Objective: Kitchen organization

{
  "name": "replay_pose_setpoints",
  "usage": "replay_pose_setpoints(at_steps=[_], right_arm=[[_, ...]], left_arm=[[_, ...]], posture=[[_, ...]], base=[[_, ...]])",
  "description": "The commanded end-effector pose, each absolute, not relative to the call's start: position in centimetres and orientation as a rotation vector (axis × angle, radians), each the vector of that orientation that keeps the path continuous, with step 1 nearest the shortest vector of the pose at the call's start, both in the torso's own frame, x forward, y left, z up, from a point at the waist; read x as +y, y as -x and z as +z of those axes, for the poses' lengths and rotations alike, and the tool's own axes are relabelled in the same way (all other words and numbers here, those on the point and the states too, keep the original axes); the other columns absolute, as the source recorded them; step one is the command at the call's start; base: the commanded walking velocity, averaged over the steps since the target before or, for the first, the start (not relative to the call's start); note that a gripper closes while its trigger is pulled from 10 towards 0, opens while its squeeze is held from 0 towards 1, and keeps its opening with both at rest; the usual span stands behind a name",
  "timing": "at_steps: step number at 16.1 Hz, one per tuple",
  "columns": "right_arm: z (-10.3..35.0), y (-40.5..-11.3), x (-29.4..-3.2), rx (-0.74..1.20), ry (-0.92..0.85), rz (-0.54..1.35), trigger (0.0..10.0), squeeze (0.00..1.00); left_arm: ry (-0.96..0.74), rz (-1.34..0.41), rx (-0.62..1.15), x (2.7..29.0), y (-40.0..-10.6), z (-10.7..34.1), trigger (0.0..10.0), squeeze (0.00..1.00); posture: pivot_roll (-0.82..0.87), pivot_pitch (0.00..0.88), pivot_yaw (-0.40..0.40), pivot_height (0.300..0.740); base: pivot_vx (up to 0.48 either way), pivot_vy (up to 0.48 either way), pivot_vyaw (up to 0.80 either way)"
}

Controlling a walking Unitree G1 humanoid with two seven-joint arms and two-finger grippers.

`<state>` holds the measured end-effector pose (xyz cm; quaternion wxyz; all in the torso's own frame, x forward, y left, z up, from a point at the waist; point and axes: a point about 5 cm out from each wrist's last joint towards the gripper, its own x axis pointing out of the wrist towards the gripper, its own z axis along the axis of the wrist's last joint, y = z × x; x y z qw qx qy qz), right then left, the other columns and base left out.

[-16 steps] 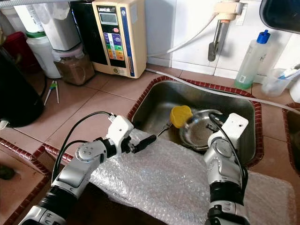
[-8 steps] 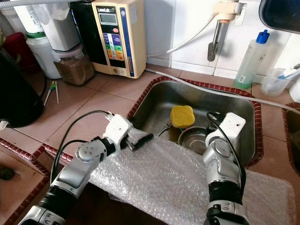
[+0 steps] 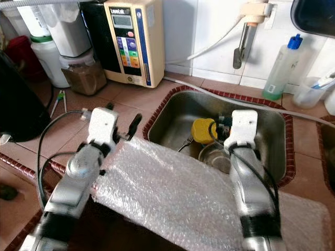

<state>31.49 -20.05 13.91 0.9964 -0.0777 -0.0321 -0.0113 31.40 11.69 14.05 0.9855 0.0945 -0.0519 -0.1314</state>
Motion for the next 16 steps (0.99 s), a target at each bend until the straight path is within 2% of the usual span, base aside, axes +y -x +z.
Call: replay_pose_setpoints(at_steps=[1,2,4,6,8,14,16], right_arm=[[14.4,-31.3,-19.6,-0.085,0.177,0.013,10.0,1.0],[14.1,-30.6,-19.4,-0.079,0.193,0.05,10.0,1.0],[14.0,-29.9,-19.0,-0.085,0.196,0.07,10.0,1.0],[14.2,-29.2,-18.6,-0.103,0.199,0.078,10.0,1.0],[15.0,-28.8,-18.5,-0.144,0.211,0.048,10.0,1.0],[15.6,-28.0,-20.8,-0.149,0.233,-0.105,10.0,1.0],[15.2,-27.9,-21.0,-0.13,0.231,-0.114,10.0,1.0]], left_arm=[[-0.199,-0.222,-0.102,12.3,-31.3,14.3,10.0,1.0],[-0.222,-0.208,-0.101,12.7,-30.7,14.3,10.0,0.0],[-0.301,-0.211,-0.112,13.3,-29.8,14.3,10.0,0.0],[-0.244,-0.274,-0.067,14.2,-28.7,13.8,10.0,0.0],[-0.227,-0.124,-0.061,16.2,-27.1,13.8,10.0,0.0],[-0.104,-0.173,0.003,14.7,-25.0,12.9,10.0,0.0],[-0.097,-0.175,0.015,14.6,-25.1,12.8,10.0,0.0]], posture=[[-0.05,0.0,0.072,0.74],[-0.05,0.0,0.056,0.74],[-0.05,0.0,0.056,0.74],[-0.06,0.0,0.038,0.74],[-0.05,0.0,0.024,0.74],[-0.06,0.0,0.03,0.74],[-0.06,0.0,0.036,0.74]], base=[[0.0,0.0,0.0],[0.0,0.0,0.0],[0.0,0.0,0.0],[0.0,0.0,0.0],[0.0,0.0,0.0],[0.0,0.0,0.0],[0.0,0.0,-0.8]])
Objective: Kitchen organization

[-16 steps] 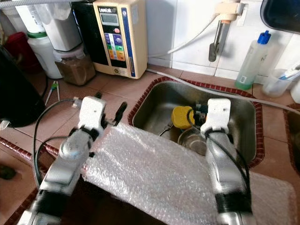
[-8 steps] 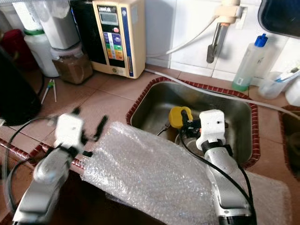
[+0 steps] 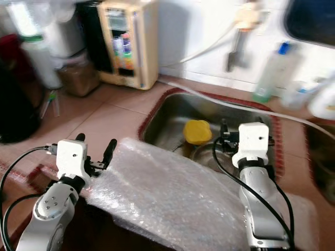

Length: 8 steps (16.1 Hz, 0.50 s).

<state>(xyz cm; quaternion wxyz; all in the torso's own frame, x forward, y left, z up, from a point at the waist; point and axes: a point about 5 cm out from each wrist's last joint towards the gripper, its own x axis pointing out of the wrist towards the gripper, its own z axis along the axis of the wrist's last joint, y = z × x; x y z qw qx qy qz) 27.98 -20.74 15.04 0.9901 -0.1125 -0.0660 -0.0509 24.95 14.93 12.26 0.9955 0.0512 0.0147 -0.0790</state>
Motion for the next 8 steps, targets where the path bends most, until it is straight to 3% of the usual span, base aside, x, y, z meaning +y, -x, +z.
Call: replay_pose_setpoints(at_steps=[1,7,8], right_arm=[[15.2,-28.0,-20.8,-0.129,0.229,-0.116,10.0,1.0],[15.1,-28.0,-20.2,-0.128,0.204,-0.125,10.0,1.0],[15.0,-27.9,-20.0,-0.127,0.203,-0.122,10.0,1.0]], left_arm=[[-0.098,-0.185,0.015,14.5,-25.5,12.9,10.0,0.0],[-0.093,-0.163,0.02,14.4,-26.8,13.8,10.0,0.0],[-0.087,-0.183,0.025,14.2,-26.8,13.8,10.0,0.0]], posture=[[-0.07,0.0,0.039,0.74],[-0.08,0.0,0.06,0.74],[-0.07,0.0,0.06,0.74]], base=[[0.0,0.0,-0.8],[0.0,0.0,-0.78],[0.0,0.0,0.0]])
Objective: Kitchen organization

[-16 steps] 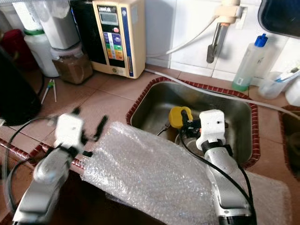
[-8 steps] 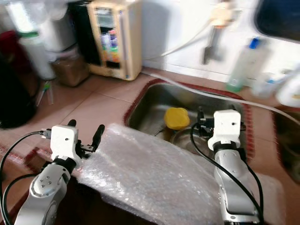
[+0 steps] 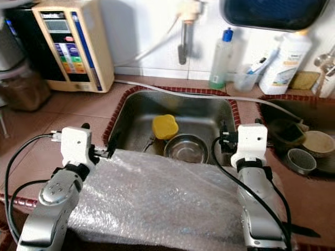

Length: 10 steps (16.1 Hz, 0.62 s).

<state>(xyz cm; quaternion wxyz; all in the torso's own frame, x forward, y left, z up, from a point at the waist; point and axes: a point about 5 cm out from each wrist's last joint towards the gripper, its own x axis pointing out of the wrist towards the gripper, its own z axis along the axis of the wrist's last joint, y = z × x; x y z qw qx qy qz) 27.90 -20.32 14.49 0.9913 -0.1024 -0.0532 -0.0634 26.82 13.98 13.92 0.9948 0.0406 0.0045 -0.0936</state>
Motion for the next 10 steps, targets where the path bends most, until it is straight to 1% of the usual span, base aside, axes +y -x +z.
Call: replay_pose_setpoints(at_steps=[1,5,10], right_arm=[[15.0,-27.98,-19.89,-0.125,0.202,-0.121,10.0,1.0],[15.27,-28.16,-19.54,-0.144,0.191,-0.107,10.0,1.0],[15.46,-28.49,-19.08,-0.152,0.17,-0.105,10.0,1.0]], left_arm=[[-0.091,-0.181,0.023,14.18,-26.79,13.78,10.0,0.0],[-0.072,-0.162,0.036,14.7,-26.78,13.73,10.0,0.0],[-0.092,-0.154,0.044,14.32,-26.85,13.86,10.0,0.0]], posture=[[-0.07,0.0,0.06,0.74],[-0.07,0.0,0.066,0.74],[-0.07,0.0,0.074,0.74]], base=[[0.0,0.0,0.0],[0.0,0.0,0.0],[0.0,0.0,0.0]])
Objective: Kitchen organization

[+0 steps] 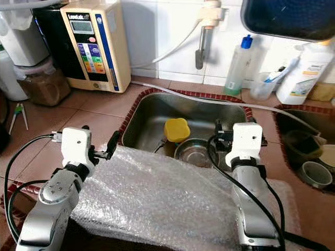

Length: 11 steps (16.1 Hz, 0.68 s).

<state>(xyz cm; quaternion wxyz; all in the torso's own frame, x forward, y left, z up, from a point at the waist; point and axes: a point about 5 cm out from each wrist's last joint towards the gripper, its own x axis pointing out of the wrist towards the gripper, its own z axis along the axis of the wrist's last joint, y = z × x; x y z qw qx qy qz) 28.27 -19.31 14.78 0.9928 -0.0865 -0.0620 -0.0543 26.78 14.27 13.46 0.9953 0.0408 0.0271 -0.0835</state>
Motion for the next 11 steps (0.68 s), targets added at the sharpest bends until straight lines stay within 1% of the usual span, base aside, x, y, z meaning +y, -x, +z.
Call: replay_pose_setpoints(at_steps=[1,10,11], right_arm=[[15.46,-28.44,-19.08,-0.152,0.171,-0.105,10.0,1.0],[15.3,-28.29,-19.04,-0.143,0.153,-0.096,10.0,1.0],[15.28,-28.3,-18.97,-0.143,0.153,-0.093,10.0,1.0]], left_arm=[[-0.088,-0.161,0.045,14.27,-26.81,13.92,10.0,0.0],[-0.089,-0.163,0.052,14.14,-26.77,14.07,10.0,0.0],[-0.088,-0.161,0.054,14.19,-26.81,14.06,10.0,0.0]], posture=[[-0.07,0.0,0.075,0.74],[-0.07,0.0,0.077,0.74],[-0.07,0.0,0.077,0.74]], base=[[0.0,0.0,0.0],[0.0,0.0,0.0],[-0.24,0.0,0.0]])
